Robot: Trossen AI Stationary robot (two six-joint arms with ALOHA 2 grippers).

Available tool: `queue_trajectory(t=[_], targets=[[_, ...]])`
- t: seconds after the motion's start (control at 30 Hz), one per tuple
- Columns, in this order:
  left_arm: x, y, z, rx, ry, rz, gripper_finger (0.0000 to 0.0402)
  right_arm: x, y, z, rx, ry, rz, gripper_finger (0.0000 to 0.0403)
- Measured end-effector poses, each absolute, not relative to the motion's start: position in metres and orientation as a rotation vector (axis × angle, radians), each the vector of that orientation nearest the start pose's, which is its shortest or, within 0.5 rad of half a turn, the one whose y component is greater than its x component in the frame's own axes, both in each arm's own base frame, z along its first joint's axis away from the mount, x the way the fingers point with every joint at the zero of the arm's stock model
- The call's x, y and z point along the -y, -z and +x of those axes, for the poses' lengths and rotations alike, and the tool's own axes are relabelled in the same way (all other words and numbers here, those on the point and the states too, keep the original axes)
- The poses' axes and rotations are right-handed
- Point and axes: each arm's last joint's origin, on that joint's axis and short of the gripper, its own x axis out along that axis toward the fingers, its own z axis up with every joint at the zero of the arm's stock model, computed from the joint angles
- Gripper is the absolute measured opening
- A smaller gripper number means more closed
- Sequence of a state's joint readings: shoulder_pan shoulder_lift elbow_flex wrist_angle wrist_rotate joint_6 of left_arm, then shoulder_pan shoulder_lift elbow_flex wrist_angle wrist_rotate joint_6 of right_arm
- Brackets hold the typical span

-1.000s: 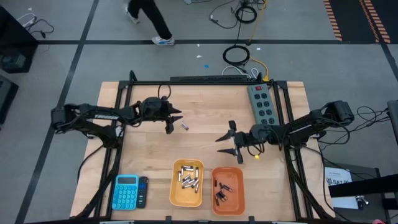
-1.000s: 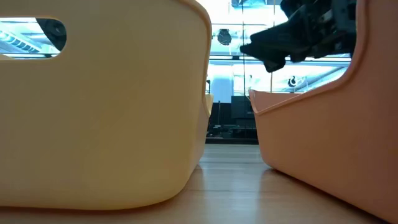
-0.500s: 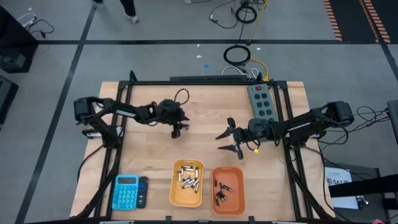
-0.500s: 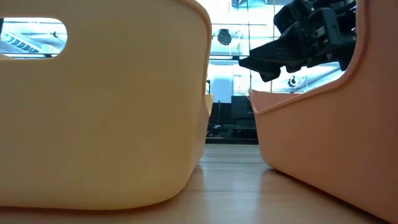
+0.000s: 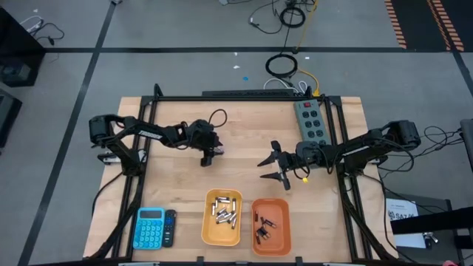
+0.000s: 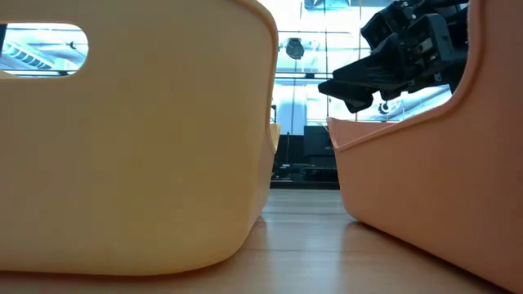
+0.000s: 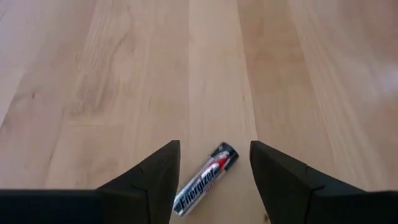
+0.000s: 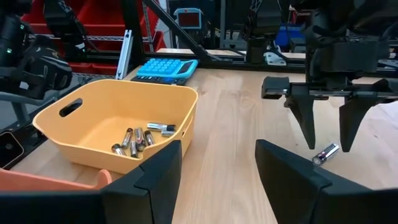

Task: Sort batteries
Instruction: Put the silver battery into the yellow bin

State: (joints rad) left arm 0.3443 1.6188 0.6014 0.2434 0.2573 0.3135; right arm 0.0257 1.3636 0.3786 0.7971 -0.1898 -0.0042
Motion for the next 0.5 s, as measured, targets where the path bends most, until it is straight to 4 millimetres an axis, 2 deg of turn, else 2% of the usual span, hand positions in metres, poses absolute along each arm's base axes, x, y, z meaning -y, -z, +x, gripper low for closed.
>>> queue_trajectory(t=[0.23,0.5], targets=[[-0.089,-0.119,0.266,-0.77,0.04,0.096,0.0205,-0.012,-0.173,0.245,-0.188,-0.215,0.015,0.0196],[-0.09,-0.096,0.269,-0.831,0.06,0.065,0.0197,-0.012,-0.173,0.245,-0.189,-0.213,0.022,0.0196]])
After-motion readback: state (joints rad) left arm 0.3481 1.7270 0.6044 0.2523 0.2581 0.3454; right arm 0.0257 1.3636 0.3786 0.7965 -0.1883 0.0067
